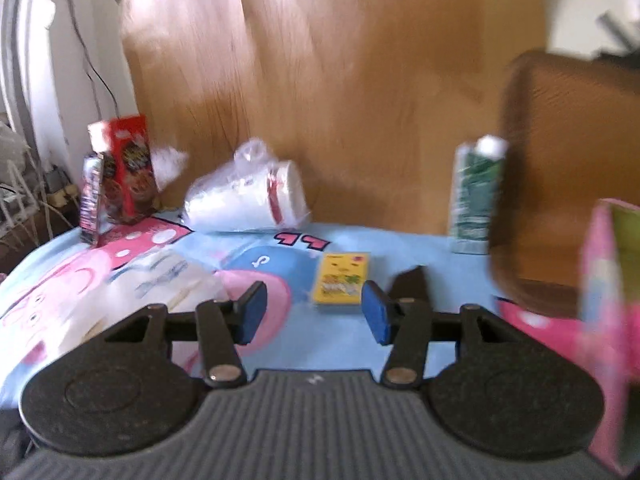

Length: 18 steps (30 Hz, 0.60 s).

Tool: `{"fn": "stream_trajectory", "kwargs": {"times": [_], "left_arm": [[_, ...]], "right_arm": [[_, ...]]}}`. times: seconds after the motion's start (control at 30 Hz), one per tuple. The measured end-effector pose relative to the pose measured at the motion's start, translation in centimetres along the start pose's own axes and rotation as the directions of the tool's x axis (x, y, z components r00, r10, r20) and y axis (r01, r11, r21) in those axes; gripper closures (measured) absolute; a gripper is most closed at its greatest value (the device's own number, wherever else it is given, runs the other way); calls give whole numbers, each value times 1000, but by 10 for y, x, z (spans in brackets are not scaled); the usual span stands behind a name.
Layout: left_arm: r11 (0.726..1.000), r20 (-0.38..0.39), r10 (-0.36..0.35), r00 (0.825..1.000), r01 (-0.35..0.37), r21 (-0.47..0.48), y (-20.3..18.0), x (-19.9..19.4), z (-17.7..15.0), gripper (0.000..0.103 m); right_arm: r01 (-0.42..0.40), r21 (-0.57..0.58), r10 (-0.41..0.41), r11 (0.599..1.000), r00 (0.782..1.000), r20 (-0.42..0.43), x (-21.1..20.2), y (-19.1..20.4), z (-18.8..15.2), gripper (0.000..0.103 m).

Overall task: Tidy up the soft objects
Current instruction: 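Grasp the yellow refill card pack with the right tool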

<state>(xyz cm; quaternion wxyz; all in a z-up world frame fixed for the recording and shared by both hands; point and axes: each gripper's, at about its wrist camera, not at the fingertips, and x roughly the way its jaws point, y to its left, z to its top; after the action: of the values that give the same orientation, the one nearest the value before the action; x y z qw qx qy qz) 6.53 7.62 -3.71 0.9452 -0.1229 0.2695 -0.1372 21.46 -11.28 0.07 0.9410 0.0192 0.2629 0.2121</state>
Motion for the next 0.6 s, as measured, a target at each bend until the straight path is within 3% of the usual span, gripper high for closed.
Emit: {"fn": "stream_trajectory", "kwargs": {"times": [0.1, 0.17, 0.27, 0.37, 0.6], "left_arm": [[999, 22, -18, 1000, 19, -32, 5, -5, 0, 36], [1000, 45, -20, 999, 21, -21, 3, -9, -2, 36], [1000, 77, -29, 997, 29, 1, -1, -13, -4, 36], [999, 93, -40, 995, 41, -8, 1, -16, -3, 36], [997, 129, -59, 990, 65, -42, 11, -20, -1, 34]], "right_arm": [[50, 17, -49, 999, 995, -87, 56, 0, 12, 48], [123, 8, -121, 992, 984, -134, 86, -4, 15, 48], [167, 14, -160, 986, 965, -208, 115, -12, 14, 44], [165, -14, -165, 986, 967, -193, 112, -8, 11, 45], [63, -70, -74, 996, 981, -181, 60, 6, -13, 45]]}}
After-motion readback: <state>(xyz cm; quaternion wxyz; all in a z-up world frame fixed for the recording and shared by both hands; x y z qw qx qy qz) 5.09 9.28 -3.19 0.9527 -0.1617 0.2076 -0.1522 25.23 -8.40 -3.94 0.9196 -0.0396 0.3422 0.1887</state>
